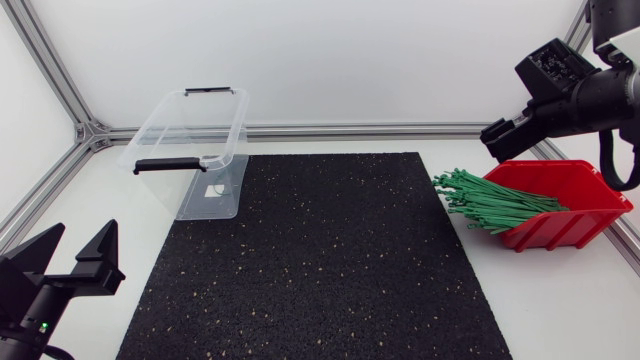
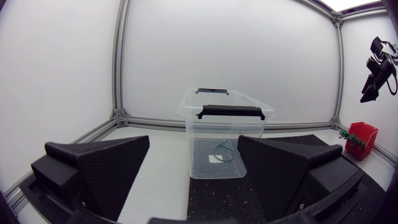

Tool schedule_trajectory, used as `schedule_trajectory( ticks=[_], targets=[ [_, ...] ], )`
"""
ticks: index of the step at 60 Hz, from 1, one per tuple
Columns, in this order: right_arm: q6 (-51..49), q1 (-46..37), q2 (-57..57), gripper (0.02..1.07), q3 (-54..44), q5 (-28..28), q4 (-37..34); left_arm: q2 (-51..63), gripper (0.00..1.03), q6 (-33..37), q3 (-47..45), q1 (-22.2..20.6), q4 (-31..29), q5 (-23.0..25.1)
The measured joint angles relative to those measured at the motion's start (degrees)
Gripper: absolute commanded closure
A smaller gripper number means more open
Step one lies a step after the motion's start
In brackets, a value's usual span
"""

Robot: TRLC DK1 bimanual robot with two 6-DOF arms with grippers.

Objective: Take a green cable tie from the red box, thread the tail through the head to close it, then place it in the transparent bin on the left.

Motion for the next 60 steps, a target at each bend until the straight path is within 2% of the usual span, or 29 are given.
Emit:
schedule_trajectory(
  ticks=[16, 26, 40, 45, 49, 58, 60],
  targets=[
    [-9.3, -8.4, 11.1, 0.07, 6.3, -7.6, -8.0, 0.0, 0.04, 0.2, 0.0, -0.4, -0.1, 0.0],
    [-19.1, -11.3, 15.9, 0.1, 14.2, -13.9, -17.2, 0.0, 0.04, 0.2, 0.0, -0.8, -0.1, 0.0],
    [-30.8, -11.3, 19.1, 0.11, 16.4, -16.8, -20.8, 0.0, 0.04, 0.4, 0.0, -1.6, -0.1, 0.0],
    [-33.5, -10.8, 20.3, 0.13, 16.4, -17.7, -21.0, 0.0, 0.04, 0.5, 0.0, -1.8, -0.1, 0.0],
    [-35.1, -9.8, 21.3, 0.21, 16.4, -17.9, -21.0, 0.0, 0.04, 0.6, 0.0, -1.9, -0.1, 0.0],
    [-38.5, -7.3, 23.5, 0.26, 16.4, -18.3, -21.0, 0.0, 0.04, 0.6, 0.0, -1.9, -0.1, 0.0],
    [-39.4, -7.0, 23.8, 0.32, 16.4, -18.4, -21.0, 0.0, 0.04, 0.6, 0.0, -1.9, -0.1, 0.0]
  ],
)
